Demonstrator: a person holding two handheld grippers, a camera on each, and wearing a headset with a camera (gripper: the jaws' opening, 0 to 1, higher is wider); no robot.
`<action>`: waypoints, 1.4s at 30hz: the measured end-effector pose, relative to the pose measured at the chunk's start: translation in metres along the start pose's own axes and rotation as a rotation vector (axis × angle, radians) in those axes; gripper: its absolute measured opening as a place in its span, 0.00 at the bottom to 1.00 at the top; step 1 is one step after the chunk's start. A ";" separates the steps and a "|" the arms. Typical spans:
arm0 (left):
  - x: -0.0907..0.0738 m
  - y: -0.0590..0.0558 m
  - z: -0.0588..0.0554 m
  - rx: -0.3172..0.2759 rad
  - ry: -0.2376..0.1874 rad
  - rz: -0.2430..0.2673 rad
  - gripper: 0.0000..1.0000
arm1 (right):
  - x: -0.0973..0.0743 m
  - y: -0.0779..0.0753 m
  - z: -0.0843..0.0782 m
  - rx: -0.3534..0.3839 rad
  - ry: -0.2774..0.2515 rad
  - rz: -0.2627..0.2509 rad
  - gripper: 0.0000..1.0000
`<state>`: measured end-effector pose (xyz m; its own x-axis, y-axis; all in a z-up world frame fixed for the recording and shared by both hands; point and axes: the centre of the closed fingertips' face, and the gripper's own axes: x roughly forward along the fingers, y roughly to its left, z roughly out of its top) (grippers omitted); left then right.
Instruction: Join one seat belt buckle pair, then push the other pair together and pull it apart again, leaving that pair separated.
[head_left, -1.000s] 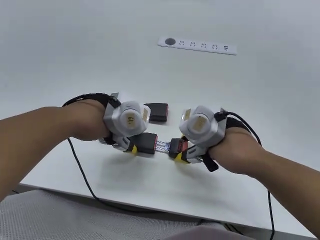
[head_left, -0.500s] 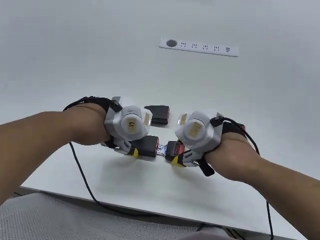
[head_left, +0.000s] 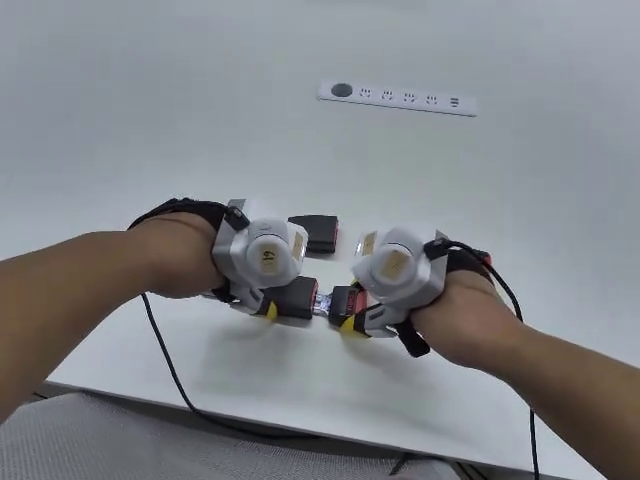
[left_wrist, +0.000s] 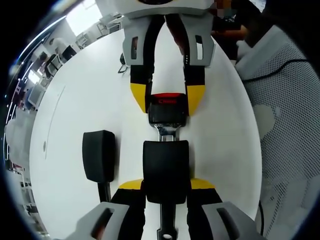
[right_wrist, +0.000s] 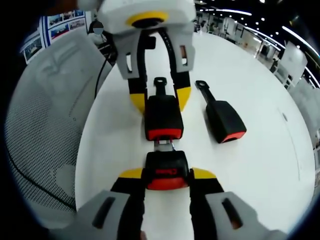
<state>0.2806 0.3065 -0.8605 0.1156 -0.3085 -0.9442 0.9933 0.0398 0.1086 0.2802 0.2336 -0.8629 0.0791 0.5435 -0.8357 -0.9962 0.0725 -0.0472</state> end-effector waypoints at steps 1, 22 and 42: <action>0.000 0.000 0.000 -0.002 -0.004 0.000 0.32 | 0.000 0.000 0.001 0.001 -0.002 -0.001 0.33; 0.000 -0.001 -0.002 -0.026 -0.036 0.007 0.32 | 0.006 0.000 0.013 -0.003 -0.052 -0.003 0.33; -0.003 0.001 -0.004 -0.047 -0.069 0.014 0.32 | 0.010 -0.002 0.012 -0.028 -0.025 -0.003 0.33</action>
<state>0.2812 0.3117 -0.8588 0.1306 -0.3721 -0.9189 0.9905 0.0881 0.1051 0.2839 0.2493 -0.8649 0.0828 0.5640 -0.8216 -0.9966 0.0510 -0.0654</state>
